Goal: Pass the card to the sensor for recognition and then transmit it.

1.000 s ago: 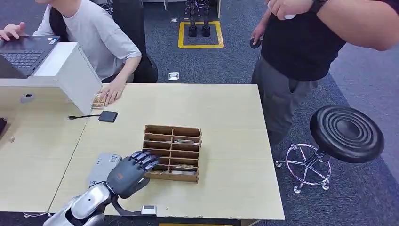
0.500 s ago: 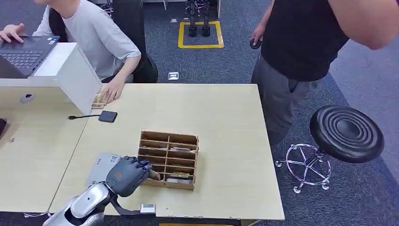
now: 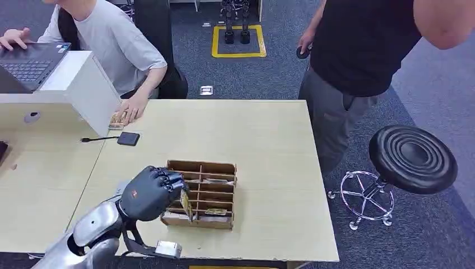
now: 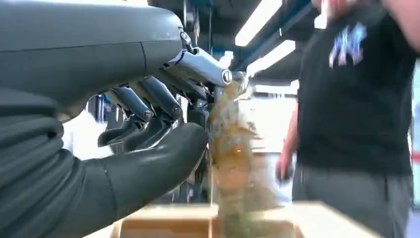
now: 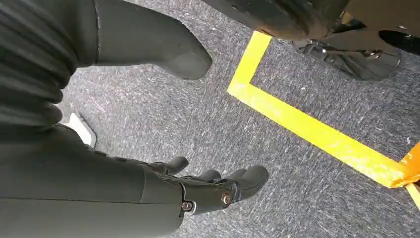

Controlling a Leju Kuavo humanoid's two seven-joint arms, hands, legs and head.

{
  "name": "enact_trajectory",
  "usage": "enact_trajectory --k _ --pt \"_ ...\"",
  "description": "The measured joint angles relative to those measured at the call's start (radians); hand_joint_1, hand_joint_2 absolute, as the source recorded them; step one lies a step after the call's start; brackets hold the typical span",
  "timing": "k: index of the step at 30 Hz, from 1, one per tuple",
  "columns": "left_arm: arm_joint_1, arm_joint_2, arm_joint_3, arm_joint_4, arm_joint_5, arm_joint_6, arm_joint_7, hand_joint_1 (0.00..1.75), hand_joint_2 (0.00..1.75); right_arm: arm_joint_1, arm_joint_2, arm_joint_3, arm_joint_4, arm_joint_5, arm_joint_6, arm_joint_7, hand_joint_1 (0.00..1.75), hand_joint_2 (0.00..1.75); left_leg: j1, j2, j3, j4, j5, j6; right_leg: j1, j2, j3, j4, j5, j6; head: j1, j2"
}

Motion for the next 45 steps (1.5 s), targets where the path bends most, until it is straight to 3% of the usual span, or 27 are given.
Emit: enact_trajectory --k 7,11,20,29,35,45 --pt "-0.005 0.026 0.019 -0.106 0.054 -0.005 -0.033 1.75 1.75 0.003 0.0 0.0 0.0 -0.005 0.001 -0.002 0.0 1.75 0.0 0.0 0.0 0.0 0.0 0.0 0.0 0.0 0.0 0.0 0.0 0.0 0.0 0.0" --pt "0.01 0.022 0.032 -0.104 0.053 -0.006 -0.004 1.75 1.75 0.004 0.0 0.0 0.0 -0.006 0.0 0.001 0.0 1.75 0.0 0.0 0.0 0.0 0.0 0.0 0.0 0.0 0.0 0.0 0.0 0.0 0.0 0.0" --pt "0.06 0.004 0.12 -0.018 0.026 0.027 0.044 1.75 1.75 0.005 0.0 0.013 0.0 -0.009 -0.003 0.002 0.0 1.75 0.0 0.0 0.0 0.0 0.0 0.0 0.0 0.0 0.0 0.0 0.0 0.0 0.0 0.0" --pt "0.058 -0.047 0.231 0.119 -0.043 0.075 0.132 1.75 1.75 0.005 0.0 0.023 0.0 -0.005 -0.003 0.01 0.0 1.75 0.0 0.0 0.0 0.0 0.0 0.0 0.0 0.001 -0.001 0.0 0.0 0.0 0.0 0.0" --pt "0.057 -0.057 0.314 0.176 -0.008 0.083 0.133 1.75 1.75 0.005 0.0 0.023 0.0 -0.005 -0.004 0.01 0.0 1.75 0.0 0.0 0.0 0.0 0.0 0.0 0.0 0.001 -0.001 0.0 0.0 0.0 0.0 0.0" --pt "0.057 -0.059 0.372 0.209 0.005 0.088 0.147 1.75 1.75 0.005 0.0 0.023 0.0 -0.007 -0.005 0.011 0.0 1.75 0.0 0.0 -0.001 0.0 0.0 0.0 0.0 0.001 -0.001 0.0 0.0 0.0 0.0 0.0"
